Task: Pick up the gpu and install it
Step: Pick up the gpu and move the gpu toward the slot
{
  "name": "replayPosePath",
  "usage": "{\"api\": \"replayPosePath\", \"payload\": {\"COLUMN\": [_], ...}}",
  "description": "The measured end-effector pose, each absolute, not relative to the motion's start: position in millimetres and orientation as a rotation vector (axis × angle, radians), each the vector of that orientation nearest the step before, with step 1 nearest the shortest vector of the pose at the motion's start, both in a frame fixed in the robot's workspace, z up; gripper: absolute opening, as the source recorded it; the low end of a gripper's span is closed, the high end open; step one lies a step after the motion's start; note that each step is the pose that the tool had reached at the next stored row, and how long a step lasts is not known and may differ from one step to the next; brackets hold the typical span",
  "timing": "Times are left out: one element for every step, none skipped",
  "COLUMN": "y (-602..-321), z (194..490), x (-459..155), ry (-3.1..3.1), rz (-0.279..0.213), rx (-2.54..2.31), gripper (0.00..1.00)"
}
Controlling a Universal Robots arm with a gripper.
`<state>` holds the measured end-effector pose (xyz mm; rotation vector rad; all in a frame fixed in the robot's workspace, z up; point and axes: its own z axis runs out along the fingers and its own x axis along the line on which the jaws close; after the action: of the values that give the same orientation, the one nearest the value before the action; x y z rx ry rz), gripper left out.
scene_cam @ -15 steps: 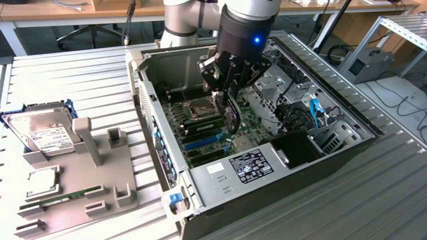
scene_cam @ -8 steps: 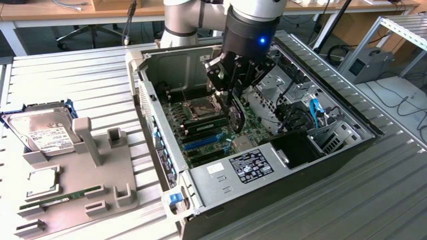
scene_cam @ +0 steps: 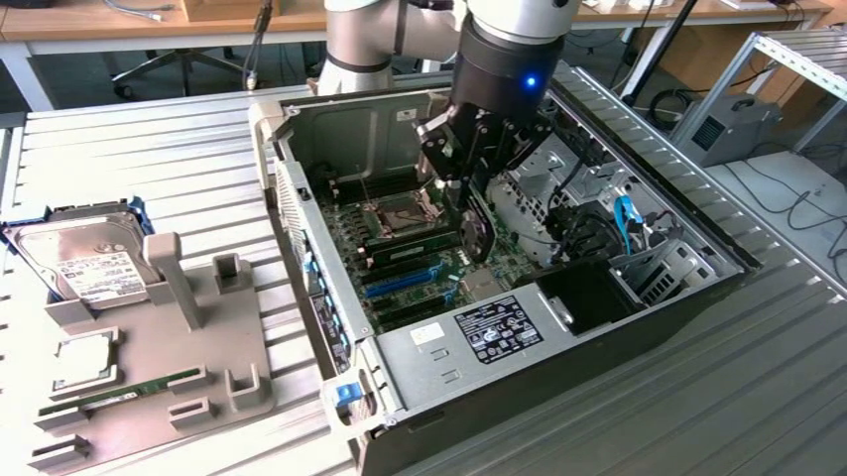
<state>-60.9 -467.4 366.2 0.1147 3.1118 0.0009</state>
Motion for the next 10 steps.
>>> {"api": "replayPosePath", "payload": {"y": [-467.4, -467.4, -467.4, -467.4, -467.3, -467.4, -467.4, -467.4, -467.4, -467.4], "z": [365.9, 365.5, 365.2, 364.9, 364.7, 364.5, 364.3, 364.0, 363.7, 363.5], "x": [-59.3, -57.7, -56.1, -54.5, -53.6, -52.5, -51.5, -50.3, -48.9, -47.8], "ry": [3.112, 3.112, 3.112, 3.112, 3.112, 3.112, 3.112, 3.112, 3.112, 3.112], "rz": [0.001, 0.001, 0.000, 0.000, 0.000, 0.000, 0.000, 0.000, 0.000, -0.001], "rx": [0.115, 0.115, 0.115, 0.115, 0.115, 0.115, 0.115, 0.115, 0.115, 0.115], "gripper": [0.26, 0.26, 0.26, 0.26, 0.26, 0.26, 0.26, 0.26, 0.26, 0.26]}}
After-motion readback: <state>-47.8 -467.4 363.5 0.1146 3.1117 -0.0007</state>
